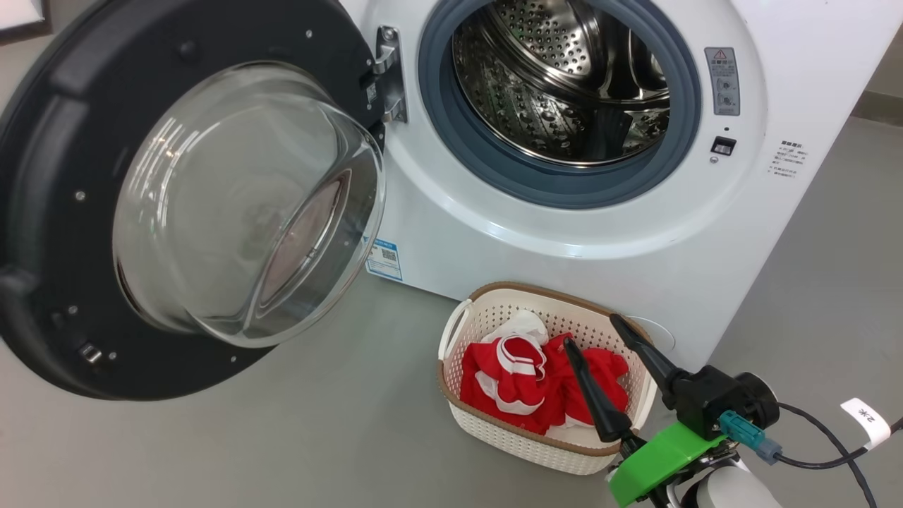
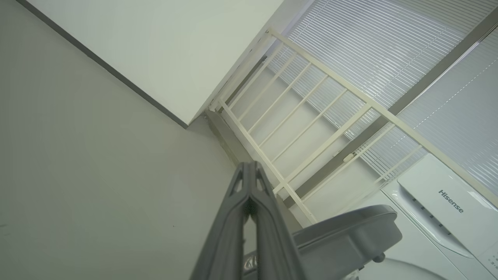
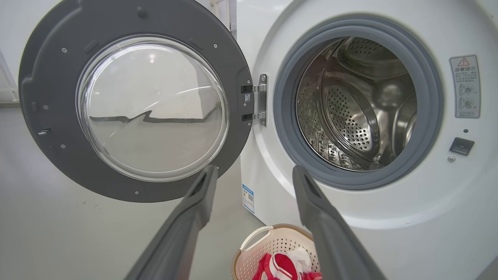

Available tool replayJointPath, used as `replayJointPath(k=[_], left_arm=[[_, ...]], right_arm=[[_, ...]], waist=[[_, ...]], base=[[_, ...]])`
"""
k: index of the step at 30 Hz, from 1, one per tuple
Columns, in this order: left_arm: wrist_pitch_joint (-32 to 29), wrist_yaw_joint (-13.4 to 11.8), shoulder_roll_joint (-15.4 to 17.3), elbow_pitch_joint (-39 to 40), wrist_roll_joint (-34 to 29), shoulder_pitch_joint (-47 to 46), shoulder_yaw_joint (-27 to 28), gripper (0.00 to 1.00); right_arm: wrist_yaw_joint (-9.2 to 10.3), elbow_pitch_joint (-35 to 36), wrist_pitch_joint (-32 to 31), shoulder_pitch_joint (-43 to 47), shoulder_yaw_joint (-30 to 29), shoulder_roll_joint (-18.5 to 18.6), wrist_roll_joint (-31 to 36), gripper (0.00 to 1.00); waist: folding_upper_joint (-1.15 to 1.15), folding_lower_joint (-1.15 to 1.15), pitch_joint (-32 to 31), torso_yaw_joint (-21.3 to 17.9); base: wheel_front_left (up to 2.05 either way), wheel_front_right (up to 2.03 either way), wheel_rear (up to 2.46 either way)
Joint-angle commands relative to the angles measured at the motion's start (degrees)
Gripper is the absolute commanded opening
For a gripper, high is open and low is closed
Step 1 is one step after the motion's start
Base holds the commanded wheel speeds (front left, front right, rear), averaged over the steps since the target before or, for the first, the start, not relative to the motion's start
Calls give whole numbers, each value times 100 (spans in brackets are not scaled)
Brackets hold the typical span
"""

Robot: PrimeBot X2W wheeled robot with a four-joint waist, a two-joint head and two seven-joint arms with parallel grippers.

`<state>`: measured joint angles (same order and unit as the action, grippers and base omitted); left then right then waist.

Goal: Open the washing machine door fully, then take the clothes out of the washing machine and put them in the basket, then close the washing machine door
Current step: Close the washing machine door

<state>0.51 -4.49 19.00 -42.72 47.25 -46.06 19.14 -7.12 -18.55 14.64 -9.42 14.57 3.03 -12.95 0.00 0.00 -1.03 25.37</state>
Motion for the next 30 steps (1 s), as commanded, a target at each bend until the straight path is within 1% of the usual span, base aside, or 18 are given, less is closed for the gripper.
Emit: replayJointPath(k=[1,6,13,17,19,23,30], left_arm=[[-117,58,287,15,69,-272,135,0],[-789,89,258,-616,415,-586,180,0],[-1601,82,400,-1112,543,-729,70,0],[-1954,170,401,-1180,659,-742,55,0],[-2026,186,403,-1183,679,-732,50,0],[-2421,256,384,-1186,788,-658,25,0],[-2924,423,344,-981,847,-496,-117,0]], right_arm=[[-36,115,36,-136,105,-15,47,100],[-36,101,36,-179,155,-15,39,100],[-36,71,36,-199,184,-15,36,100],[-36,62,36,-176,162,-15,48,100],[-36,62,36,-169,158,-15,48,100],[-36,73,36,-141,151,-15,32,100],[-36,97,36,-102,156,-15,2,100]], waist=[[0,0,17,-17],[0,0,48,-65],[0,0,59,-151],[0,0,32,-166],[0,0,27,-166],[0,0,10,-161],[0,0,26,-115]], base=[[0,0,0],[0,0,0],[0,0,0],[0,0,0],[0,0,0],[0,0,0],[0,0,0]])
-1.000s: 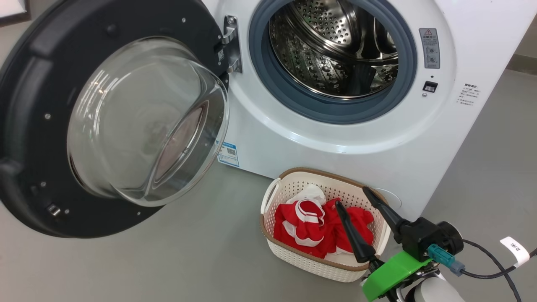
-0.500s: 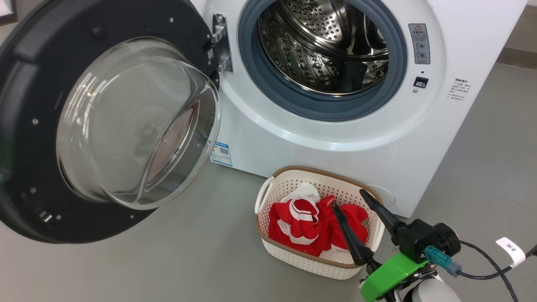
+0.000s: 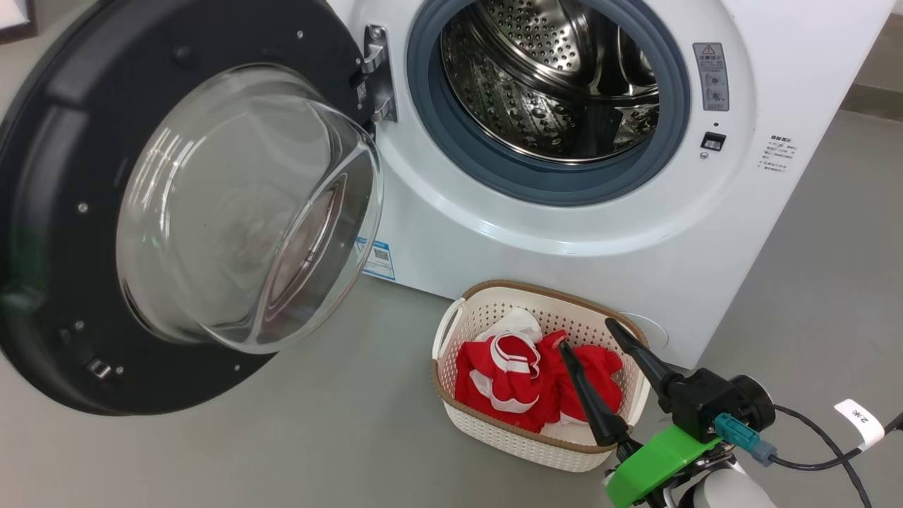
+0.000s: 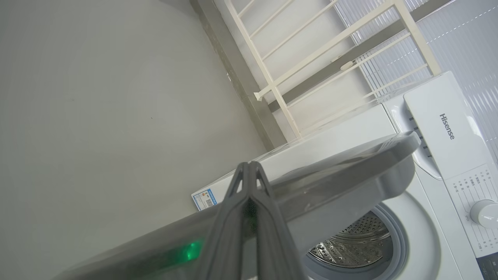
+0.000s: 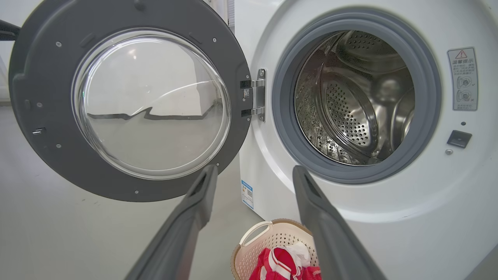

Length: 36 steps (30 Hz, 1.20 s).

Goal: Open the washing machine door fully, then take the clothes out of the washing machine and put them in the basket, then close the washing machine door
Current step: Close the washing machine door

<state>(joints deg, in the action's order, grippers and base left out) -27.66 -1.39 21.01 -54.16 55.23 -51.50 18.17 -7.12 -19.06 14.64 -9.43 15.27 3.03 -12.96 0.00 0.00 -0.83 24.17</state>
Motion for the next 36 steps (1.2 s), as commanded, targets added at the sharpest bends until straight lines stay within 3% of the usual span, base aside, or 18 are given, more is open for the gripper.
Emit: replayJointPath(k=[1,16,36], left_arm=[[-162,125,128,202,69,66,-24,0],[-1143,113,-281,1247,806,671,261,0],[-1737,-442,-1298,3499,1455,1936,458,0]], right_arm=[[-36,149,36,-102,88,-15,2,100],[-36,140,36,-29,172,-15,-168,100],[-36,167,36,-1,205,-15,-244,100]], waist=[[0,0,6,9],[0,0,-149,-1],[0,0,-133,-37]], base=[[0,0,0],[0,0,0],[0,0,0]])
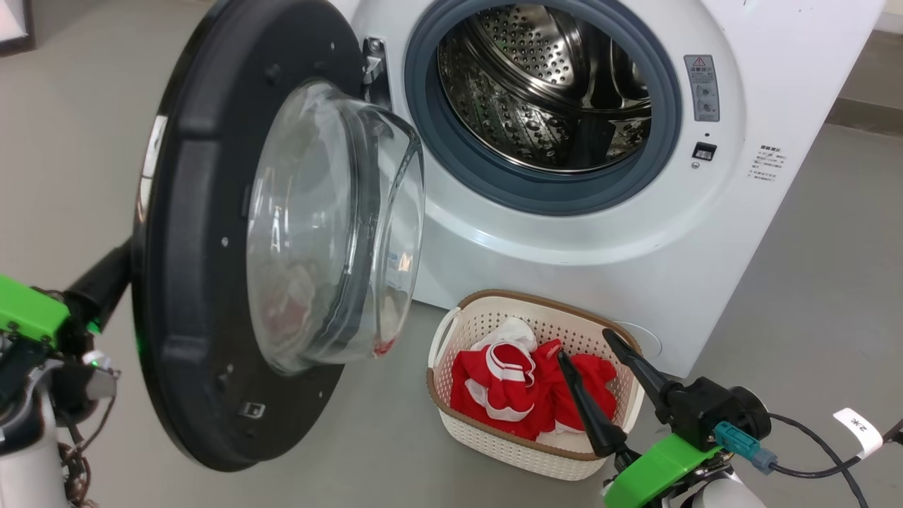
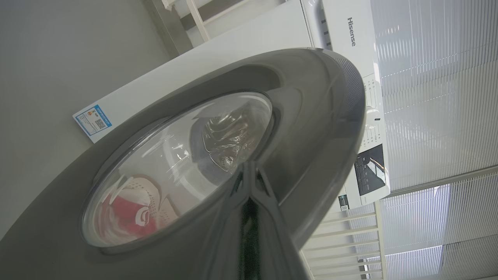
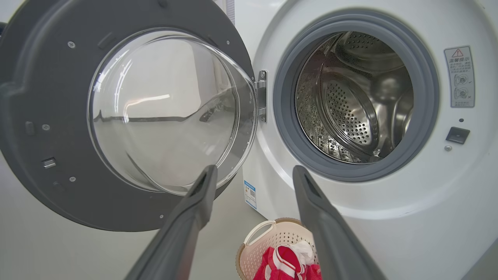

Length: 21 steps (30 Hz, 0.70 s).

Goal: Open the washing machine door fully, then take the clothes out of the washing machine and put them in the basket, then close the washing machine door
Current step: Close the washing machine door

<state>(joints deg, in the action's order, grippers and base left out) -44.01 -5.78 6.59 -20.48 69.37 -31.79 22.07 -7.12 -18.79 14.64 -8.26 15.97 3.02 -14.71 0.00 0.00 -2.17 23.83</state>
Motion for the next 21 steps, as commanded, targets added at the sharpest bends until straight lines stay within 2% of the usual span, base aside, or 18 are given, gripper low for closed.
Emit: replayJointPath(k=[1,10,21], left_arm=[[-121,-31,93,240,50,30,48,0],[-168,-274,-225,886,197,359,-136,0],[-101,-400,-352,1320,529,565,-514,0]], right_arm=[[-36,139,36,-121,133,-14,-70,100],[-36,133,36,-154,141,-14,-89,100],[-36,140,36,-172,158,-14,-128,100]], waist=[[0,0,6,-9],[0,0,39,-62],[0,0,104,-201]], base=[[0,0,0],[0,0,0],[0,0,0]])
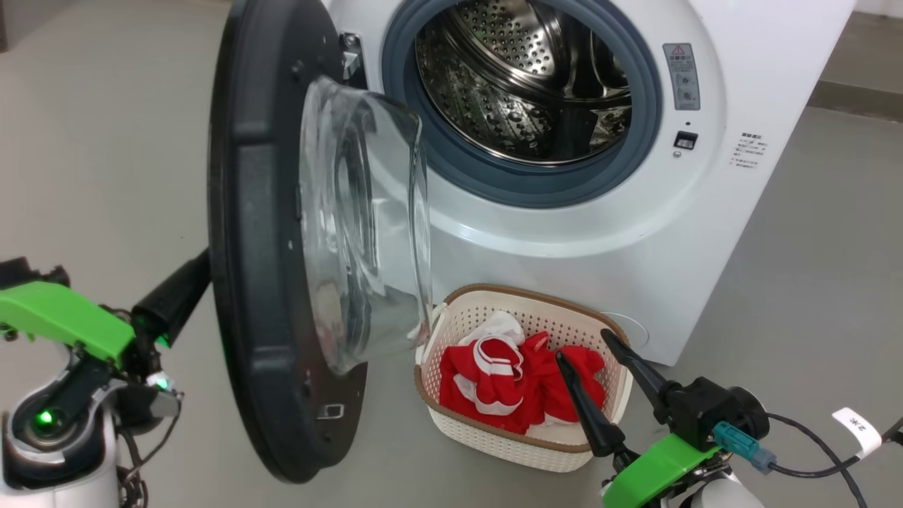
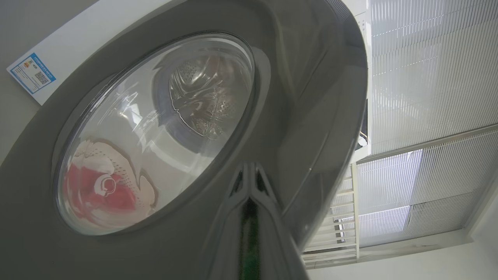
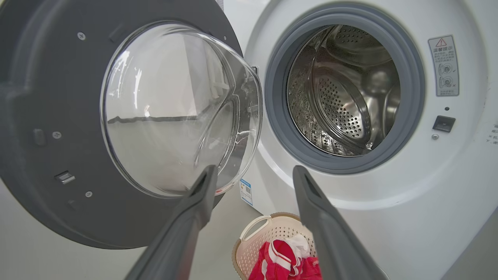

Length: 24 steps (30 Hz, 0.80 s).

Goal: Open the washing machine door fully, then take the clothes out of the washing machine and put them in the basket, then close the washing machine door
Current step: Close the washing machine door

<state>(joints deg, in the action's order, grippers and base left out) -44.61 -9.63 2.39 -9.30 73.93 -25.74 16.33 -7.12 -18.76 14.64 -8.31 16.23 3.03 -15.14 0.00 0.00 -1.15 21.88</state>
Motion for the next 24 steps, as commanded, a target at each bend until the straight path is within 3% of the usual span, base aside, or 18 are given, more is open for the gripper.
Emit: replayJointPath(k=[1,12,24], left_arm=[[-20,-28,64,234,101,-21,21,0],[345,-161,51,440,536,140,-433,0],[696,-105,50,339,907,182,-828,0]], right_arm=[[-36,132,36,-169,135,-15,-88,100],[-36,149,36,-190,155,-15,-118,100],[-36,124,36,-204,163,-15,-106,100]], waist=[[0,0,3,-19],[0,0,5,-189],[0,0,-19,-478]], base=[[0,0,0],[0,0,0],[0,0,0]])
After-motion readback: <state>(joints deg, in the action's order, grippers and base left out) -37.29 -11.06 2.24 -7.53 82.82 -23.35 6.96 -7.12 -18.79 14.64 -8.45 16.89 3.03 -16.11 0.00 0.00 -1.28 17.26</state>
